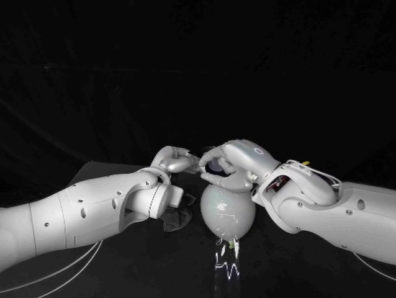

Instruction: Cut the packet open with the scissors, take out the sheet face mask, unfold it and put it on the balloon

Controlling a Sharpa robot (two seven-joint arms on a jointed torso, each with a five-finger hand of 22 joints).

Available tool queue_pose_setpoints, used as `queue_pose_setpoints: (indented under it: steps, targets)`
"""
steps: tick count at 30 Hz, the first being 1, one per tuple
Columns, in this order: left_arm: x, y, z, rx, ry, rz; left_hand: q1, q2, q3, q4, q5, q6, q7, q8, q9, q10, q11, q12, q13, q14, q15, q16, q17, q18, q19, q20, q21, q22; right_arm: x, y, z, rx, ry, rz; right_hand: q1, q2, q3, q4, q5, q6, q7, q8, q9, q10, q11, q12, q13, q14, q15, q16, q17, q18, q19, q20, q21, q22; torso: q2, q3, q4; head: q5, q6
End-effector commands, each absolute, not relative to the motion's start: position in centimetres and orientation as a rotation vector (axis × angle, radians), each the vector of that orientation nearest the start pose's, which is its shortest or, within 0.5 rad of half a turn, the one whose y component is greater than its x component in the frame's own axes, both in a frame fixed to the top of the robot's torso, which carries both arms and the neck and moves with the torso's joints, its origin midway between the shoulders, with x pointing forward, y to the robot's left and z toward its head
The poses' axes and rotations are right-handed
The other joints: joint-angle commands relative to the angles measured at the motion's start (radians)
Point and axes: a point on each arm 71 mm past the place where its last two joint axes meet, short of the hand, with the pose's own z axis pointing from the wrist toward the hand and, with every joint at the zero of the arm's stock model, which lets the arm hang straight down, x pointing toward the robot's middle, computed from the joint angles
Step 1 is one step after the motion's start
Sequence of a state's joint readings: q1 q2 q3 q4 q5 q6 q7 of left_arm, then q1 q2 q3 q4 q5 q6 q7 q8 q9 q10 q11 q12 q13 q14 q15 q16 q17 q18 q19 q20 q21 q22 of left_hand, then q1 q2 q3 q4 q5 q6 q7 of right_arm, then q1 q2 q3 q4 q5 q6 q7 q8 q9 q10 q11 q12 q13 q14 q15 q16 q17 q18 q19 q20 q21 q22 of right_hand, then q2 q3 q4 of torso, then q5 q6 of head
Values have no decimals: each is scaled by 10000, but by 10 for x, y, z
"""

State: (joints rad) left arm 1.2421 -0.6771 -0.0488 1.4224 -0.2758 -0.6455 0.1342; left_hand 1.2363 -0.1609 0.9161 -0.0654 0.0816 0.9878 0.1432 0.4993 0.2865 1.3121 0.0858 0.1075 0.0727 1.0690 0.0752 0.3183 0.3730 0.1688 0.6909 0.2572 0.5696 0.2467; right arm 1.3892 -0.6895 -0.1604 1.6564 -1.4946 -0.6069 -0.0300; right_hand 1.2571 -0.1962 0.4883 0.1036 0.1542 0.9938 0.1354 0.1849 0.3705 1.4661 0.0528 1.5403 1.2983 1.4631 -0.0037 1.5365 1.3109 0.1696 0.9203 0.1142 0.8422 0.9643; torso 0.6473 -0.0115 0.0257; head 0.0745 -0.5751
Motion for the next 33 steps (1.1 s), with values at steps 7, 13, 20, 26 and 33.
queue_pose_setpoints:
  steps: [7,13,20,26,33]
  targets:
    - [517,167,-172,-10080,14482,-11425,-216,4,16,-137,201,100,10,218,587,108,17,-62,19,18,-92,93,21,40,-156,-1,278,158,459,-71,-115,-4655,12954,7407,126,80,-73,37,-213,-151,57,-269,-171,966,97,148,2551,884,57,118,2214,27,150,19,218,244,3,-21,31,-27,-30]
    - [517,166,-172,-10104,14502,-11445,-263,6,25,-175,295,111,6,216,595,128,13,-69,21,17,-96,113,24,47,-206,-3,400,232,465,-65,-120,-4768,13303,6913,59,319,16,270,-517,-321,16,-511,-374,1047,66,305,2725,989,28,244,2420,-26,378,20,555,581,6,-25,24,-21,-44]
    - [516,166,-172,-10116,14508,-11445,-325,13,33,-221,428,128,-1,213,605,150,7,-82,23,17,-100,140,28,53,-283,-5,569,336,471,-66,-123,-4607,13655,6398,-177,744,198,706,-943,-282,74,-627,-526,1047,113,305,2725,1030,70,290,2499,-115,727,72,982,993,-8,-2,3,-10,-51]
    - [516,166,-172,-10122,14508,-11440,-345,18,36,-239,474,132,-3,210,608,157,5,-88,24,15,-102,149,28,53,-319,-4,631,374,476,-69,-126,-4401,13922,5853,-369,619,106,920,-995,-332,175,-718,-615,1047,200,305,2725,985,152,242,2407,-90,593,105,858,942,-6,-5,-6,-8,-41]
    - [516,166,-172,-10140,14496,-11416,-360,22,38,-250,506,135,-3,208,610,160,5,-93,24,14,-103,155,29,54,-343,-3,678,403,476,-71,-127,-4349,14060,5529,-397,520,50,982,-1001,-275,194,-720,-643,1047,219,305,2725,992,179,250,2420,-95,601,126,874,980,-2,-7,-1,-19,-55]
